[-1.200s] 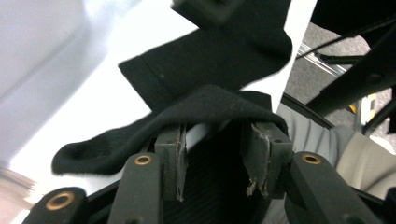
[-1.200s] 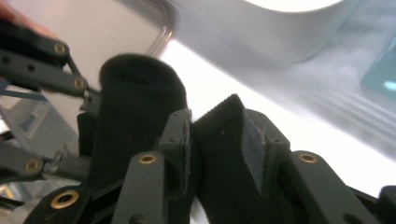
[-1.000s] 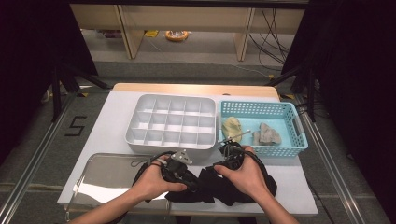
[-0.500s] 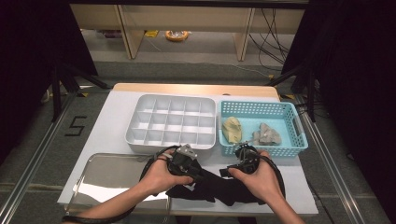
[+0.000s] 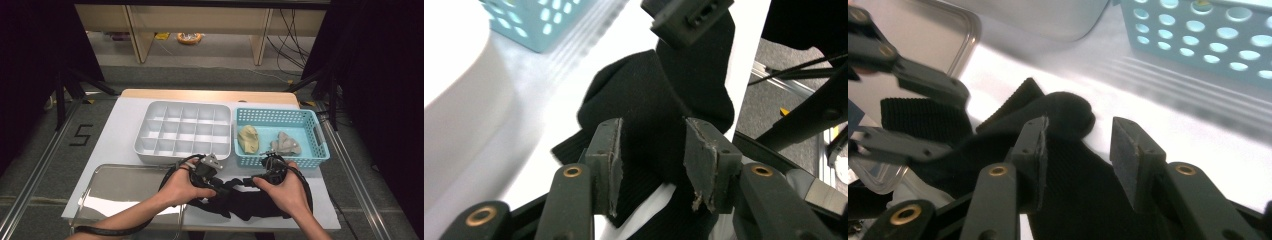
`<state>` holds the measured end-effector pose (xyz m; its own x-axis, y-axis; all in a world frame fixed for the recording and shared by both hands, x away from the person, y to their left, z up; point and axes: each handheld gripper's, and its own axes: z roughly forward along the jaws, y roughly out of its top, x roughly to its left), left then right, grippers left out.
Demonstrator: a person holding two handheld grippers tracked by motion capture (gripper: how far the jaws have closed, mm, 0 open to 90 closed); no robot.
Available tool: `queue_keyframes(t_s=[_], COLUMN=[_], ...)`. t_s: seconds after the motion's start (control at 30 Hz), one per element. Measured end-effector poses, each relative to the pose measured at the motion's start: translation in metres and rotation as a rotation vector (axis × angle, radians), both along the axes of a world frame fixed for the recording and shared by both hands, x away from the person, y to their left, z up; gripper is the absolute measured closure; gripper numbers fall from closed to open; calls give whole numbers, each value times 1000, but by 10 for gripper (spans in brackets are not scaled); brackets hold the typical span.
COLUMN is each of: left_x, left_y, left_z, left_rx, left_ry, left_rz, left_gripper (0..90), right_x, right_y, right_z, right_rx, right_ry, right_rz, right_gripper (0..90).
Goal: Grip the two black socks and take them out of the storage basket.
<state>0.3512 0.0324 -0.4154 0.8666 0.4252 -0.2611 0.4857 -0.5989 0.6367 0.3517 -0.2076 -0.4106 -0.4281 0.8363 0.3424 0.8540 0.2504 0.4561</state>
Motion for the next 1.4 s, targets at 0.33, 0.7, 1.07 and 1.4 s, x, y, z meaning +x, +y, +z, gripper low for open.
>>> queue_keyframes(t_s=[0.33,0.7,1.07,1.4], left_x=[-15,-1,-7,-13], left_y=[31,30,19,-11], left_z=[5,-37,-15,3], left_rx=[-8,-19,-75,-25], left_ry=[-9,220,176,46], left_rz=[-24,113,-5,-170], left_gripper=[501,596,868,865], right_x=[5,4,0,-2], right_y=[11,17,8,-4], right_z=[-3,-7,5,10], right_rx=[17,17,38,52], right_ry=[10,20,22,14], right_rz=[10,29,-8,-32], right_gripper=[555,555,557,553])
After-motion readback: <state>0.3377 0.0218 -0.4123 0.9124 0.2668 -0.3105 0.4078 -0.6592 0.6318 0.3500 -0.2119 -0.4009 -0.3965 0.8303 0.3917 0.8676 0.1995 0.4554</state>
